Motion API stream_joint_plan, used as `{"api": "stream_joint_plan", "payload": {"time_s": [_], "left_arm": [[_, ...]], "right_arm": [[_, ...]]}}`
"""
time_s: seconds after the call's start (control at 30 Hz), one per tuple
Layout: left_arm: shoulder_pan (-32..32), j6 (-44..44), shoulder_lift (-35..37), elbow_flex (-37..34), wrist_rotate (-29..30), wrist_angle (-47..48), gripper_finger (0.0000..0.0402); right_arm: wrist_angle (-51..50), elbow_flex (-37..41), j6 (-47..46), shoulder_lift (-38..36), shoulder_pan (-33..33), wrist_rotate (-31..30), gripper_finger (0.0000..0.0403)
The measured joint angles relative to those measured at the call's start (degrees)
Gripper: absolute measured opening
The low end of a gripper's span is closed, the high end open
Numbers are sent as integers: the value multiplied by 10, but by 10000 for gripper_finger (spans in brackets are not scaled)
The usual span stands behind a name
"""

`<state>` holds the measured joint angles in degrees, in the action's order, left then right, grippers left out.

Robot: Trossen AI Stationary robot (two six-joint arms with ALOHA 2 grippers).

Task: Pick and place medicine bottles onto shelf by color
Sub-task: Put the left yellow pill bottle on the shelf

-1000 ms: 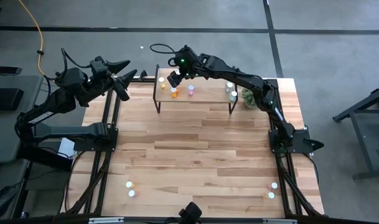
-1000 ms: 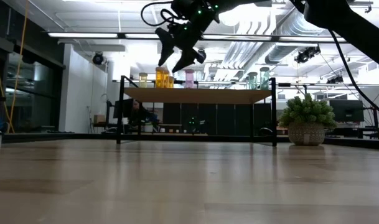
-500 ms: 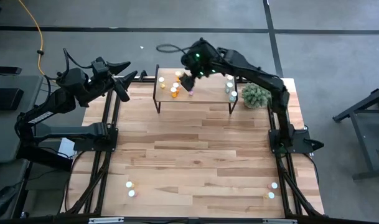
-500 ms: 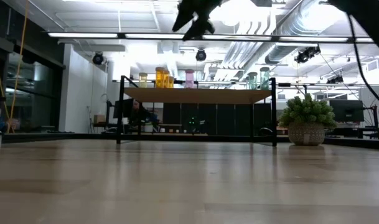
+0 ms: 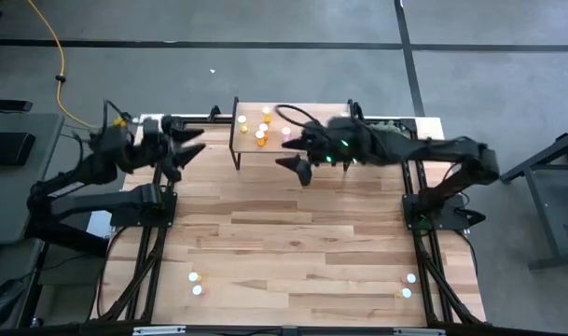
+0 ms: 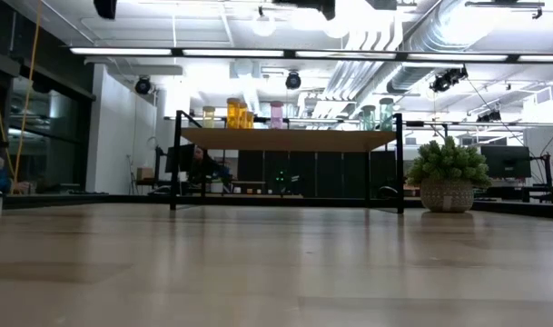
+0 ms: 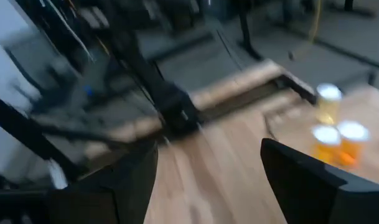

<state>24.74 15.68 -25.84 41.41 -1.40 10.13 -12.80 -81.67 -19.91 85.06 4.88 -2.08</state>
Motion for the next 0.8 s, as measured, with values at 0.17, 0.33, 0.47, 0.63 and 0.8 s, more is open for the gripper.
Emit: {"api": "stream_joint_plan", "payload": {"time_s": [0.17,0.33,0.47,0.63,0.8], "left_arm": [[-26,49,59,-100,-2,-103,232],[-41,21,54,-103,-1,-97,232],[-61,17,33,-82,-15,-67,232],[-129,17,-42,17,-67,123,232],[-241,17,-143,137,-62,354,232]], "right_arm": [[98,58,-15,-45,-47,-86,275],[91,53,47,-59,-68,-100,275],[73,52,65,-72,-73,-98,275],[3,52,74,-85,-72,-99,275],[-39,52,98,-93,-71,-98,275]]}}
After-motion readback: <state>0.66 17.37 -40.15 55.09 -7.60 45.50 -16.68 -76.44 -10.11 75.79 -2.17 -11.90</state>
